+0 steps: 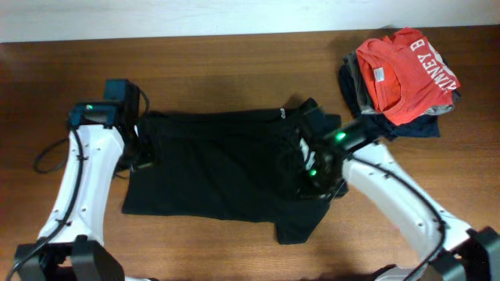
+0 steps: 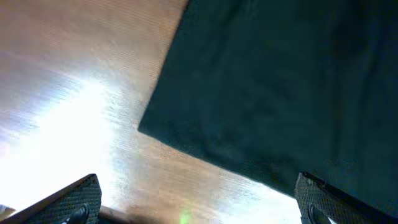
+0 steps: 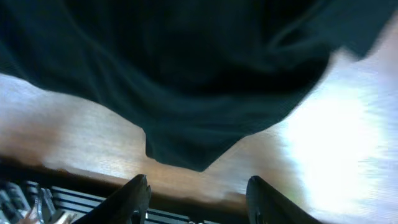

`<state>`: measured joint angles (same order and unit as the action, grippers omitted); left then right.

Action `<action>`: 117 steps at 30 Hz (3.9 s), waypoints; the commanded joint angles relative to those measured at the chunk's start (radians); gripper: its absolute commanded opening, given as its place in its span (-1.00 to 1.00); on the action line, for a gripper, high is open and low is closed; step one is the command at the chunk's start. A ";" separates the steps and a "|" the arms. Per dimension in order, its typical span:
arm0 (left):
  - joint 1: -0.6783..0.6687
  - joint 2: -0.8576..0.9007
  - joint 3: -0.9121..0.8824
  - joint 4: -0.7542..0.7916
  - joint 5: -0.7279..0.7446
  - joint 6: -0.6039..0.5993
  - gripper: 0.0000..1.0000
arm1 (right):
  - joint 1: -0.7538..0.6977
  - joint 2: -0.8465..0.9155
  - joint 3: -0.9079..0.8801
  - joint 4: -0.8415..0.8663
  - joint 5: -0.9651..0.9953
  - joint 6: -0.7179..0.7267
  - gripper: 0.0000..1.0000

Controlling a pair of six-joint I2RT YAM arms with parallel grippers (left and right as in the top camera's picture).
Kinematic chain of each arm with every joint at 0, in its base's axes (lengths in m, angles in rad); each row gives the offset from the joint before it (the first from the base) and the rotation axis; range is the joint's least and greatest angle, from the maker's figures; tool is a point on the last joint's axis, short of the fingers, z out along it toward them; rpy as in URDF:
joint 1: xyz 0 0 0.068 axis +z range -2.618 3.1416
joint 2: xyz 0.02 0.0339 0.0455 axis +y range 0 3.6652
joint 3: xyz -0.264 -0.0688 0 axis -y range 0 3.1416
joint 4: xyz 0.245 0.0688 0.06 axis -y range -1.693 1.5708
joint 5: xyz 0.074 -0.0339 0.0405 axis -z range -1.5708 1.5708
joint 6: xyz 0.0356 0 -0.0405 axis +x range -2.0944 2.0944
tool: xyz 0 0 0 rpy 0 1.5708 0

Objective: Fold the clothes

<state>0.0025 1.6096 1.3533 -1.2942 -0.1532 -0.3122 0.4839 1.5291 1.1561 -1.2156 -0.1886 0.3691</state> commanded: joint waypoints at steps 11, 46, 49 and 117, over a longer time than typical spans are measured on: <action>0.007 -0.037 -0.322 0.169 0.060 -0.015 0.98 | 0.125 -0.009 -0.260 0.141 -0.048 0.142 0.13; 0.007 -0.036 -0.631 0.541 0.052 -0.110 0.61 | 0.179 -0.002 -0.420 0.330 -0.062 0.161 0.37; 0.007 -0.034 -0.634 0.546 0.052 -0.109 0.30 | 0.177 -0.002 -0.444 0.348 -0.061 0.172 0.22; 0.007 -0.167 -0.402 0.713 0.051 -0.053 -0.98 | -0.039 -0.028 -0.161 0.612 0.340 0.002 -0.92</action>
<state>0.0063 1.3941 0.9363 -0.6003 -0.0799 -0.3817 0.4622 1.4551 0.9806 -0.6331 0.1123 0.3878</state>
